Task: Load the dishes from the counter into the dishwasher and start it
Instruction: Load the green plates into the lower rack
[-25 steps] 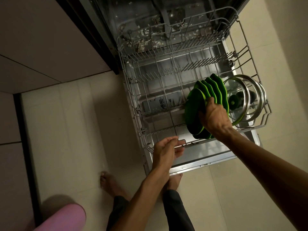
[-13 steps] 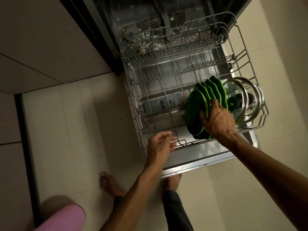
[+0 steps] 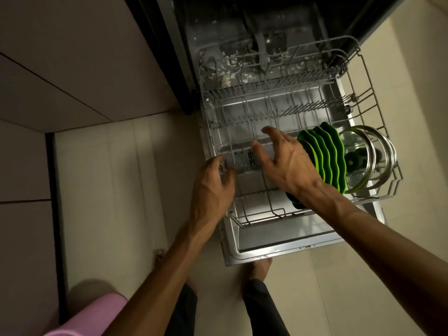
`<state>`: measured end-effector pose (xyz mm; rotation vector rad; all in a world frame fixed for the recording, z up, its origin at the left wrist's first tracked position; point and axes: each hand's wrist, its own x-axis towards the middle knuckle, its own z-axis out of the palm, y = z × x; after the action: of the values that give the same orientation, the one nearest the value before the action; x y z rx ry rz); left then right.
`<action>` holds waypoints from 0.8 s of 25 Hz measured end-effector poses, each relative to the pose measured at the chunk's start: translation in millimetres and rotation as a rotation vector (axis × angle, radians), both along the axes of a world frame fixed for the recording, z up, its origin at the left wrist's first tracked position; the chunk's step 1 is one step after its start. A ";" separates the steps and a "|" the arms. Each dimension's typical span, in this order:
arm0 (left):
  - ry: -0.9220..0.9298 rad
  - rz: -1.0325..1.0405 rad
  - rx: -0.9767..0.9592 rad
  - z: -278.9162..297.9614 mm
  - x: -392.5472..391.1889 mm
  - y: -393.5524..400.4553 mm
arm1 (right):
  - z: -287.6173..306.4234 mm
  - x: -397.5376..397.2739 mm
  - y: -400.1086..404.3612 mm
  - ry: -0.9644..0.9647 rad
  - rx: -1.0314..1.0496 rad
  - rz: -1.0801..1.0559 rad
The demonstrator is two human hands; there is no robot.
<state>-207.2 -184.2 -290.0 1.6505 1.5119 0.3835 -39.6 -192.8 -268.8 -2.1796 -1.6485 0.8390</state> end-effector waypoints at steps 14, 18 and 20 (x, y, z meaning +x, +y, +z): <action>0.075 0.129 0.324 152.5 -148.0 75.3 | 150.9 -139.3 95.7 0.036 0.302 0.275; 0.076 0.190 0.365 209.1 -197.0 89.0 | 213.0 -183.1 115.5 -0.021 0.369 0.352; 0.090 0.218 0.390 235.0 -217.6 93.2 | 239.6 -200.7 122.0 -0.072 0.409 0.398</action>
<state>-424.8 -90.9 -55.0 1.8198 1.7753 0.7719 -240.3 -70.8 -29.2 -1.6507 -2.1110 0.4573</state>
